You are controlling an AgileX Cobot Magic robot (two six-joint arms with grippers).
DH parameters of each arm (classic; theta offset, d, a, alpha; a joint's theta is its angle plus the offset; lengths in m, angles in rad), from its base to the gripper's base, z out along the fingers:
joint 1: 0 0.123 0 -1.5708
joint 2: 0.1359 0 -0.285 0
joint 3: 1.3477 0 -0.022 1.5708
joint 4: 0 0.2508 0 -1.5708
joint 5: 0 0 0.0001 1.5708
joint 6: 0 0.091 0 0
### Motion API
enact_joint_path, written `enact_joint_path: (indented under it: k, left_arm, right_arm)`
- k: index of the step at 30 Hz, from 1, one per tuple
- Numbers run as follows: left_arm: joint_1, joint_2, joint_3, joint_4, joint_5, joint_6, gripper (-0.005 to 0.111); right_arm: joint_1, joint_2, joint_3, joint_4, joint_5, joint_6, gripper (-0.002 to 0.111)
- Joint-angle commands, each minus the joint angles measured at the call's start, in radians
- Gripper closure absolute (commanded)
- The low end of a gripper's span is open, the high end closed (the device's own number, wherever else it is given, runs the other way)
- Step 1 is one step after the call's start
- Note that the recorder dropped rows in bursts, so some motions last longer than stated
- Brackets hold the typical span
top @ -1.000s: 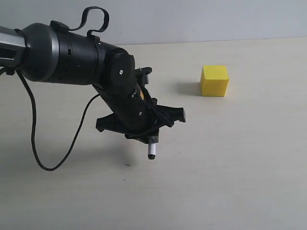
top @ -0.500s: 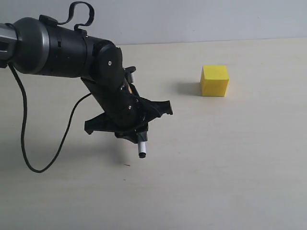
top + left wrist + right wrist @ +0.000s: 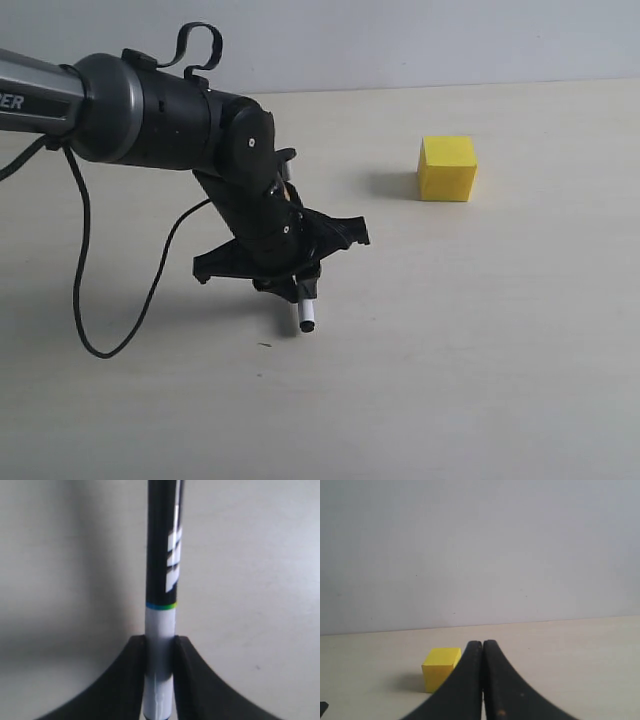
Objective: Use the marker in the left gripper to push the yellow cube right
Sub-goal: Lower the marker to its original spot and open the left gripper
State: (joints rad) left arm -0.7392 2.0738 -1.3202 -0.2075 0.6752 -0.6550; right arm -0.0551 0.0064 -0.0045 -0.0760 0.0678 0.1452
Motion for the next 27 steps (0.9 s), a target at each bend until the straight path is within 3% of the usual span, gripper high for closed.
enact_joint_path:
  k: [1, 16, 27]
  left_arm:
    - [0.004, 0.016, -0.022, -0.006, 0.034, 0.001, 0.107]
    - [0.01, 0.016, -0.023, -0.009, 0.053, 0.001, 0.106]
    - [0.01, 0.016, -0.023, -0.04, 0.071, 0.02, 0.085]
  right_arm:
    - [-0.004, -0.006, 0.005, -0.001, -0.002, -0.002, 0.108]
    - [-0.004, -0.006, 0.005, -0.001, -0.002, -0.002, 0.108]
    - [-0.004, -0.006, 0.005, -0.001, -0.002, -0.004, 0.108]
